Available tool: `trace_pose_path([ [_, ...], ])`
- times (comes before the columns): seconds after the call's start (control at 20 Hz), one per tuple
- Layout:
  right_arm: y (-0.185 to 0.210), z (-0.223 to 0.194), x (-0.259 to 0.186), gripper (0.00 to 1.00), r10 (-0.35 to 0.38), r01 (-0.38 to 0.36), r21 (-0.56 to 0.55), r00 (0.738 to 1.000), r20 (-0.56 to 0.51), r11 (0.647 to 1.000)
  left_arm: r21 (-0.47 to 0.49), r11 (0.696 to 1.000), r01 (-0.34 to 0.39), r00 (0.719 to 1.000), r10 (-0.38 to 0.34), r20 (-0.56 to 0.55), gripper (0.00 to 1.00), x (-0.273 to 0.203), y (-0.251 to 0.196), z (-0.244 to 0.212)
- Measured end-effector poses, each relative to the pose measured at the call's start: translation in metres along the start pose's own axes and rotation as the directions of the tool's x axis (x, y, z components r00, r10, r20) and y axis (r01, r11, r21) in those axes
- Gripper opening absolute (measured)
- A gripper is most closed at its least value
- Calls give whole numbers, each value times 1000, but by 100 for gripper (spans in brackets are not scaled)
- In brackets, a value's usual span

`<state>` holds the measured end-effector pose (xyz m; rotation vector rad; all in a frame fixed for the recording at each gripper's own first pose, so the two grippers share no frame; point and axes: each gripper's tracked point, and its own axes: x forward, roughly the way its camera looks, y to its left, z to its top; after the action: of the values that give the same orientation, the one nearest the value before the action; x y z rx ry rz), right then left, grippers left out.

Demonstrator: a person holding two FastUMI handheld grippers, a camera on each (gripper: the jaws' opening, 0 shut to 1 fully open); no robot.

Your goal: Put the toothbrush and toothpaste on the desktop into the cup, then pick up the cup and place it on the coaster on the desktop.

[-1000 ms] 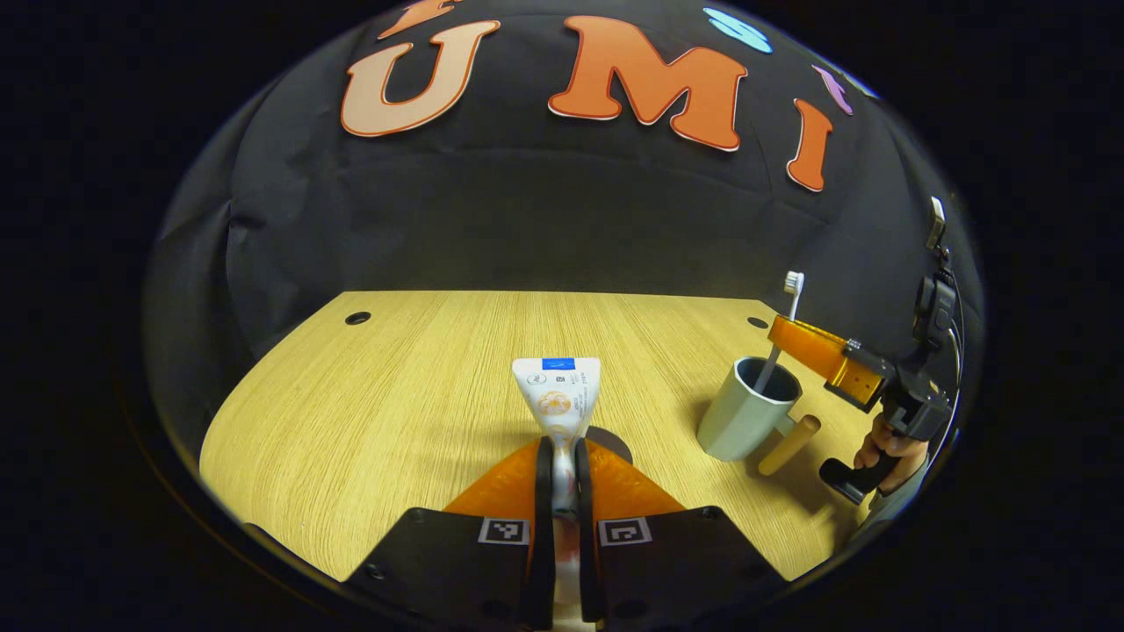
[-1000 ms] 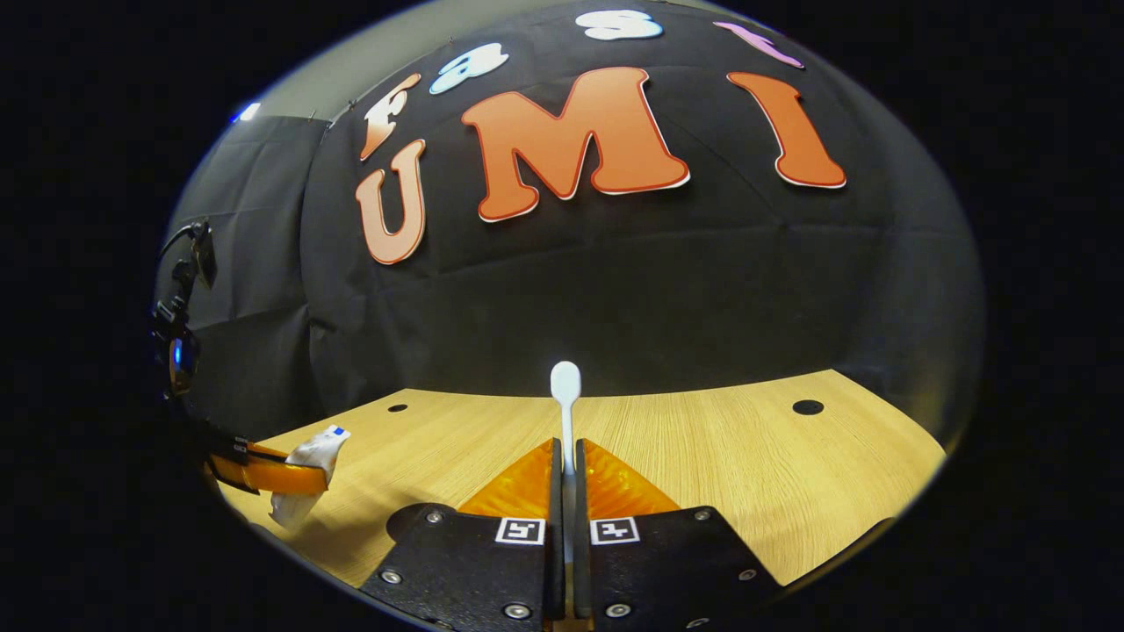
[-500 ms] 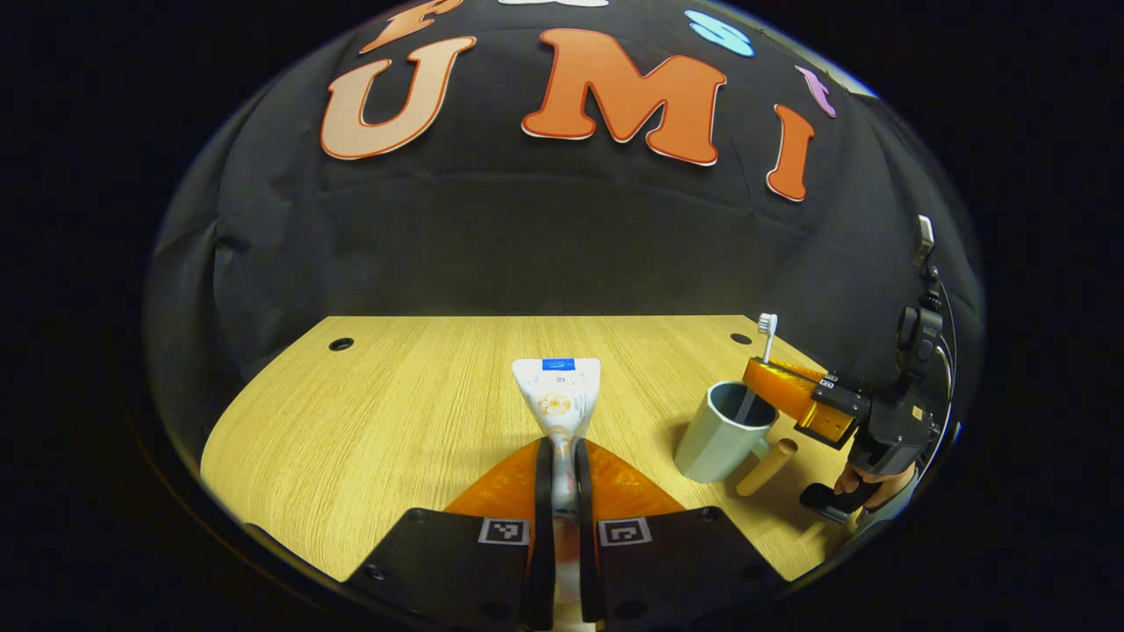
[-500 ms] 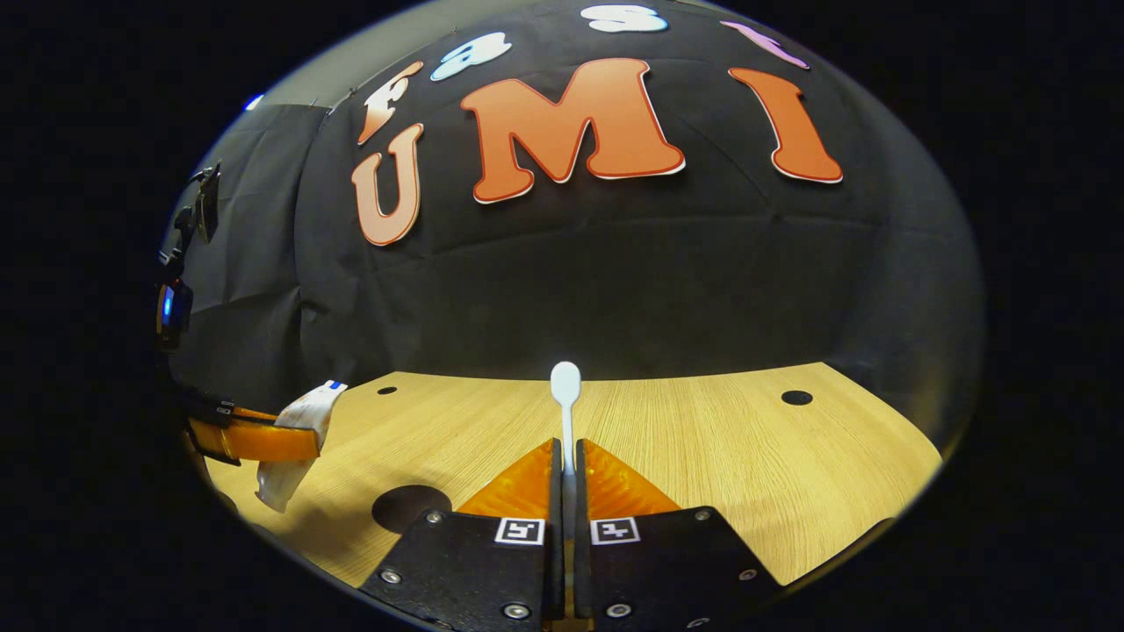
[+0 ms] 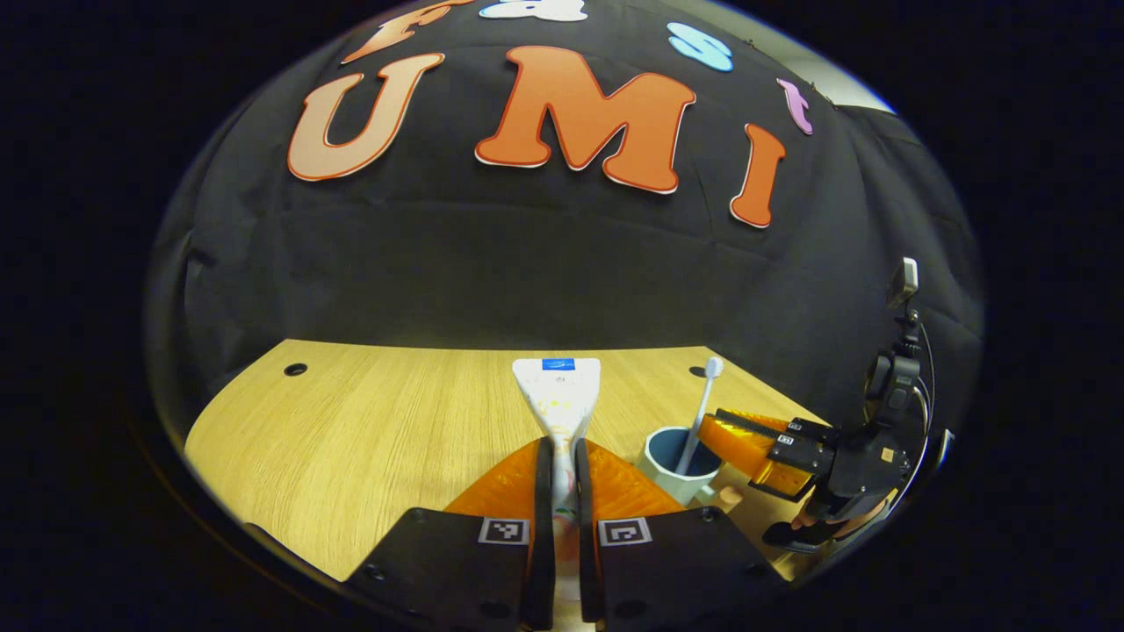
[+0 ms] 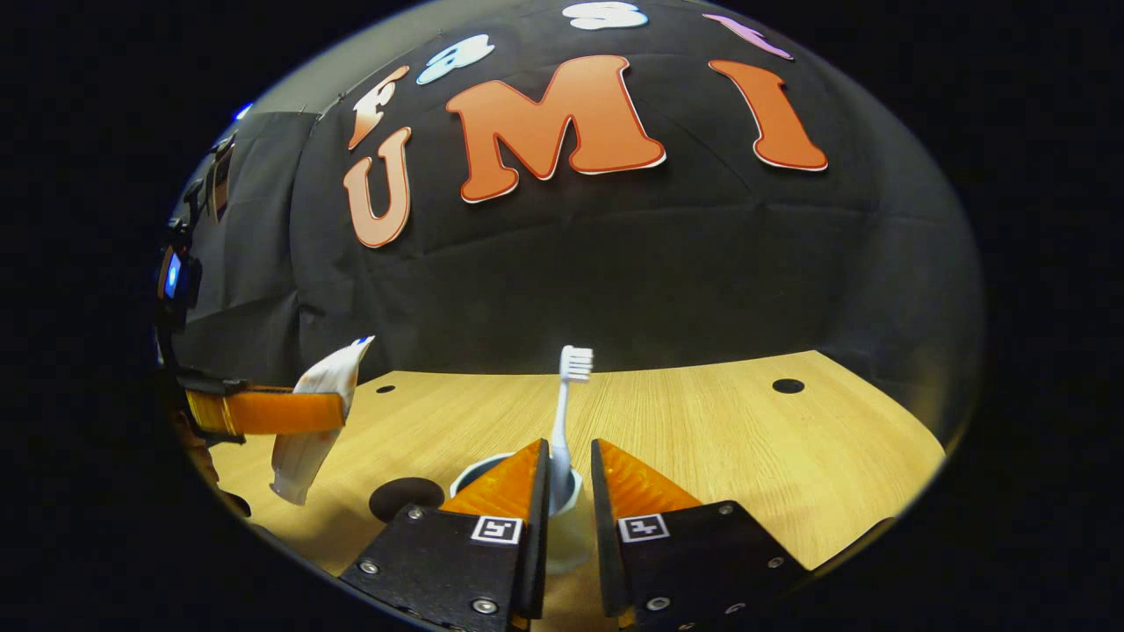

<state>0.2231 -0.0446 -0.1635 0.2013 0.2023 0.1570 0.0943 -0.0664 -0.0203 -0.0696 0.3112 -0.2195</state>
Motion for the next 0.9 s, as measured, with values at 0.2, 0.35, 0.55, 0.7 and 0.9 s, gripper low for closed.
trace_pose_path([
  [0.2, -10, 20, -13, 37, -1, 0, 16, 998, 62, 1000, 10, 999, 34, 998, -35, 61, 15, 9, -21, 17],
  [0.35, -26, 27, -18, 41, -42, 41, 19, 995, 96, 999, 16, 997, 72, 991, -74, 111, 14, 16, -42, 29],
  [0.55, -43, 31, -25, 47, -90, 87, 25, 990, 113, 996, 25, 992, 123, 976, -125, 178, 16, 27, -68, 42],
  [0.7, -57, 35, -29, 54, -137, 138, -1, 982, 129, 990, 24, 985, 173, 954, -174, 243, 14, 33, -86, 54],
  [0.9, -72, 40, -35, 59, -181, 182, 7, 972, 150, 983, 40, 977, 211, 928, -213, 306, 15, 41, -103, 70],
])
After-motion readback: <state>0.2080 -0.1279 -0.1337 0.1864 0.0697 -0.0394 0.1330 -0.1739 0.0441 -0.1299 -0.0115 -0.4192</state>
